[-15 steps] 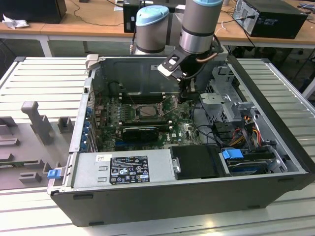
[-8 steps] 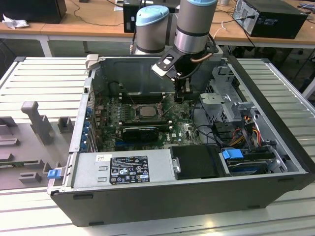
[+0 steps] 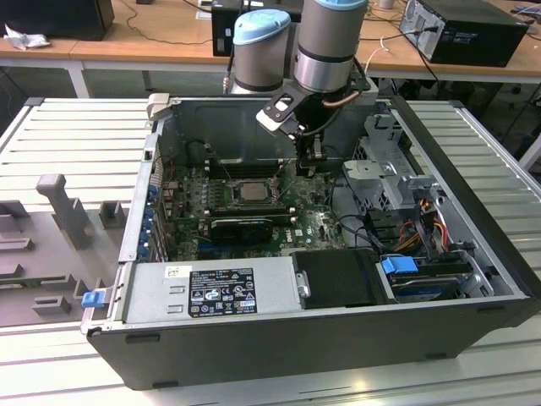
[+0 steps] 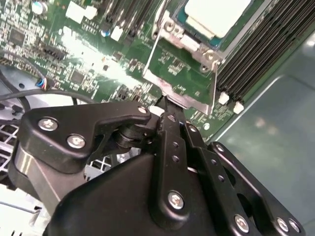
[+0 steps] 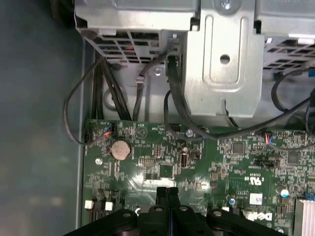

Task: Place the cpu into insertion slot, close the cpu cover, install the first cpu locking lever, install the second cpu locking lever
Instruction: 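Close the cpu cover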

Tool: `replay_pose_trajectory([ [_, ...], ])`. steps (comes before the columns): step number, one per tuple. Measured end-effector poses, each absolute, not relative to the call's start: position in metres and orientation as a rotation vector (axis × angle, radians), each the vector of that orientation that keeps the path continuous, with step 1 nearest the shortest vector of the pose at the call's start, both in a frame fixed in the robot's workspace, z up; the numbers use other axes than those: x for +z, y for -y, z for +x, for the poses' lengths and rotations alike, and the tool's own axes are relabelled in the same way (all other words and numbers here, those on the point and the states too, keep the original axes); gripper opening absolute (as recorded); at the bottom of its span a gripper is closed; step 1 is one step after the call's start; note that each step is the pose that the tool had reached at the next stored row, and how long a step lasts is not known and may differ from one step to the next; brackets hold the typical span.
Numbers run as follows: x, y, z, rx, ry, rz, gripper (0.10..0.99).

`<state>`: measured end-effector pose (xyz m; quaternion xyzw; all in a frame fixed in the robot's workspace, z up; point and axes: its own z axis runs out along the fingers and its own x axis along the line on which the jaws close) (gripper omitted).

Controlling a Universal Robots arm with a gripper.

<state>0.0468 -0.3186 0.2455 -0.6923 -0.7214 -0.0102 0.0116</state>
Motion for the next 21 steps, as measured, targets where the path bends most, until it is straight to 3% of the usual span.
replay_pose_trajectory([
  [12, 0.24, 0.319, -0.017, -0.032, 2.25, -2.159, 0.106],
  [21, 0.232, 0.319, -0.031, -0.034, 2.256, -2.151, 0.106],
])
